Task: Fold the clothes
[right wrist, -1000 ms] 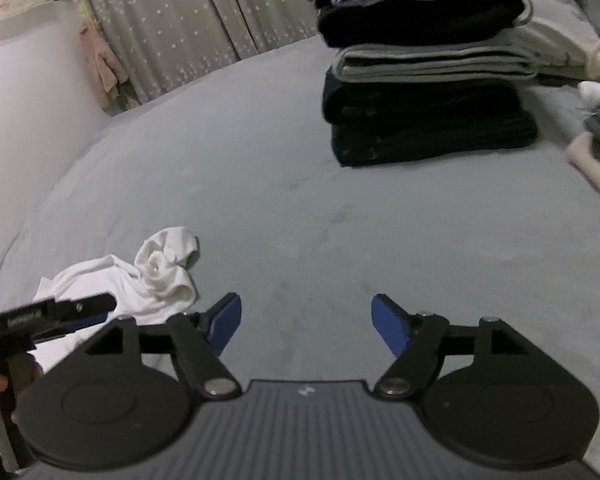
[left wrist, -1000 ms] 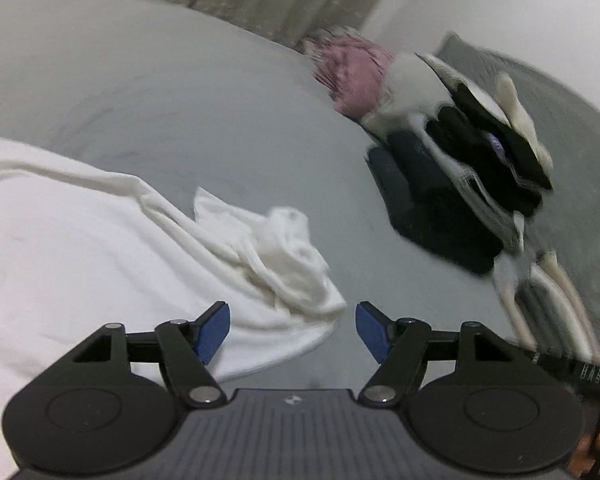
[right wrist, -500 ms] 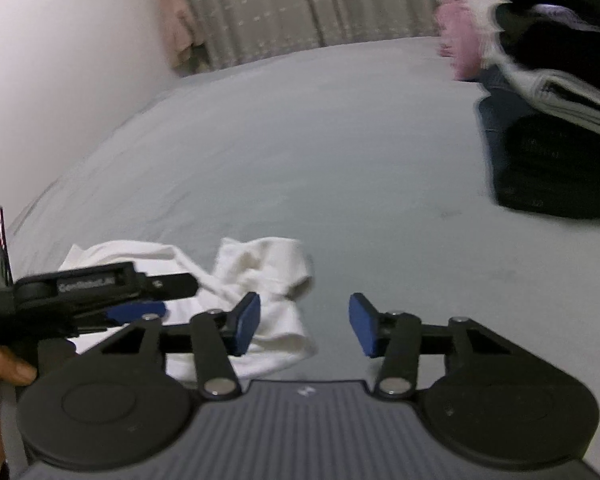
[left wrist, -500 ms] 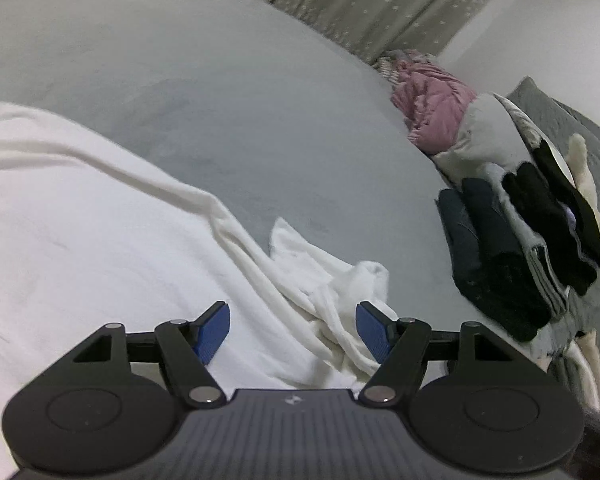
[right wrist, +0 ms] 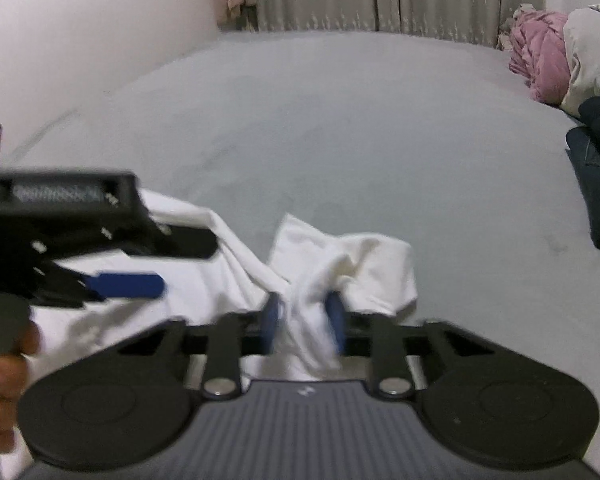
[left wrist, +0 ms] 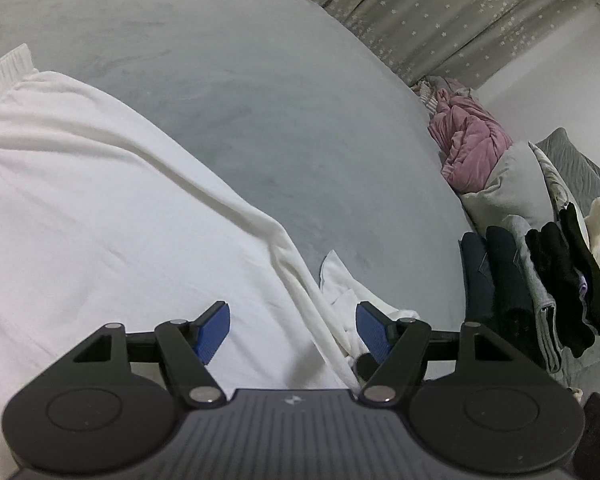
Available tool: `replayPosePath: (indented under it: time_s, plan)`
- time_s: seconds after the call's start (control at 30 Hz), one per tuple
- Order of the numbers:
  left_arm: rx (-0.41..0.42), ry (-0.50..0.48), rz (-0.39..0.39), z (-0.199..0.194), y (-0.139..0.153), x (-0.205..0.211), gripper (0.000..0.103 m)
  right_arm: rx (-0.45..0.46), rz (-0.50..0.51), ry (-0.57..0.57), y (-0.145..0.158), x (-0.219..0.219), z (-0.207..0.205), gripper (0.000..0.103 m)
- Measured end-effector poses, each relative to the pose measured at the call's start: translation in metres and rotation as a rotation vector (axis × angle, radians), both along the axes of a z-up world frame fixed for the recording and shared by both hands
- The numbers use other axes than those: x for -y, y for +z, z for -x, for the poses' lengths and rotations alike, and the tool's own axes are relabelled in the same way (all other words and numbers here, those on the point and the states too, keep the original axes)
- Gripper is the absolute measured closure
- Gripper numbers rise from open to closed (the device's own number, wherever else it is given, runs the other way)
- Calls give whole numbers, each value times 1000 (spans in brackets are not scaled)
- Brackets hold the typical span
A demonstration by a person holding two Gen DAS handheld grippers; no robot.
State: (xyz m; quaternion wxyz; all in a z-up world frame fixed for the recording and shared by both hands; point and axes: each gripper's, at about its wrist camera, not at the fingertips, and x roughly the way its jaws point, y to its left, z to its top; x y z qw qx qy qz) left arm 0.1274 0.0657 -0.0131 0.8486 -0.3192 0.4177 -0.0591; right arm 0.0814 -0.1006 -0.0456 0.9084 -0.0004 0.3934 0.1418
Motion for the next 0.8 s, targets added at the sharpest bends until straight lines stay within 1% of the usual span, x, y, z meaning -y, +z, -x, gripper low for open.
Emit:
replayPosePath:
  time_s: [0.13, 0.2, 0.27, 0.33, 0.37, 0.4, 0.47, 0.53, 0.6, 0.7, 0.8]
  plan:
    - [-2, -3, -5, -2, -1, 1, 33, 3, -67, -101, 4, 31, 6, 100]
    - [-2, -1, -3, -2, -2, 1, 33, 3, -64, -160, 5, 47, 12, 100]
    - [-3, 0, -1, -2, -3, 0, 33, -19, -43, -233, 4, 61, 12, 99]
    - [-4, 4, 3, -3, -3, 1, 33, -24, -18, -283, 4, 70, 15, 88]
    - [-5, 7, 5, -3, -3, 1, 33, -21, -14, -292, 5, 71, 16, 78]
    - [-6, 10, 7, -3, -3, 1, 33, -17, -10, -295, 7, 71, 17, 72]
    - [-8, 21, 12, -3, -4, 0, 33, 4, -6, -281, 12, 67, 17, 71]
    - [-10, 29, 18, -2, -4, -2, 33, 36, 4, -242, 19, 55, 11, 71]
    - [-14, 38, 30, -2, -5, -5, 33, 52, 11, -191, 23, 41, 0, 67]
    - [-18, 45, 50, -2, -7, -9, 33, 38, 3, -117, 18, 23, -24, 67]
    - [-20, 45, 56, -2, -7, -11, 33, 2, 2, -59, 6, 0, -50, 65]
